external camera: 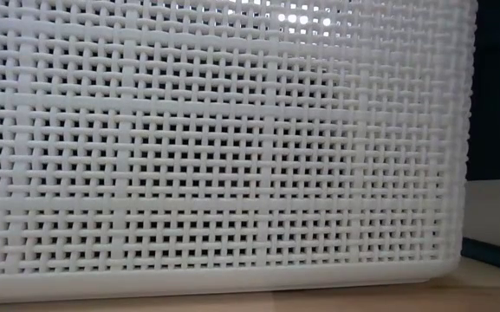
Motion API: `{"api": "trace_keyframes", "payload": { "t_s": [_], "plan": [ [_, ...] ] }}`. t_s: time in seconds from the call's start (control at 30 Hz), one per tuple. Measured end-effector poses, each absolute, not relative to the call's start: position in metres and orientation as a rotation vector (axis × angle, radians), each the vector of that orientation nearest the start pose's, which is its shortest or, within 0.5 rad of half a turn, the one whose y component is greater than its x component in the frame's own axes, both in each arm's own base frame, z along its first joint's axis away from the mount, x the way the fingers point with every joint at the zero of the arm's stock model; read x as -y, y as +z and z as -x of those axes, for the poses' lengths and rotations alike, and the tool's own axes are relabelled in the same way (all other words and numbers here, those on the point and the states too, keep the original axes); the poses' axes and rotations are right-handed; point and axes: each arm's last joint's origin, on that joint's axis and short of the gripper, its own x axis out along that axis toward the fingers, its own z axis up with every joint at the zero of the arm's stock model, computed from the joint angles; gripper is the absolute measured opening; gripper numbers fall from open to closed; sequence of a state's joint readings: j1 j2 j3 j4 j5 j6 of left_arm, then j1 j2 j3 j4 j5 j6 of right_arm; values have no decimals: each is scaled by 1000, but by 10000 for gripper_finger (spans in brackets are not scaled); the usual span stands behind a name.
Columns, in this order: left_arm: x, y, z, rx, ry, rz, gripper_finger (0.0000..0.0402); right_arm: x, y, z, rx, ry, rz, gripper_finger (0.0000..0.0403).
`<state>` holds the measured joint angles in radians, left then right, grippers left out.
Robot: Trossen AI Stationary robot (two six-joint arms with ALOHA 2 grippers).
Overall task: Sort clothes
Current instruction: Put the blue patterned shirt into the white bin
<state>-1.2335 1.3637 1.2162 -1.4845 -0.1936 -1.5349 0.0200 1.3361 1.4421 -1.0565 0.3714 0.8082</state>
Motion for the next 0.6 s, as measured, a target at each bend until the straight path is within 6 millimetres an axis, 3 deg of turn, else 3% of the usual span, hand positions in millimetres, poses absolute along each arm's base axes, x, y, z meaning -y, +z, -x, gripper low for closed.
{"api": "trace_keyframes", "payload": {
  "t_s": [0.17,0.37,0.47,0.57,0.6],
  "plan": [
    [199,274,-78,-1330,401,141,243,5,369,-251,-742,-676,-557,195],
    [203,262,-83,-1184,508,251,232,5,369,-251,-742,-676,-558,195],
    [203,260,-84,-1134,553,295,168,5,369,-251,-743,-677,-558,195],
    [202,264,-86,-1125,581,338,46,5,369,-251,-739,-681,-567,195],
    [202,268,-86,-1124,596,352,24,5,369,-251,-737,-684,-574,195]
  ]
}}
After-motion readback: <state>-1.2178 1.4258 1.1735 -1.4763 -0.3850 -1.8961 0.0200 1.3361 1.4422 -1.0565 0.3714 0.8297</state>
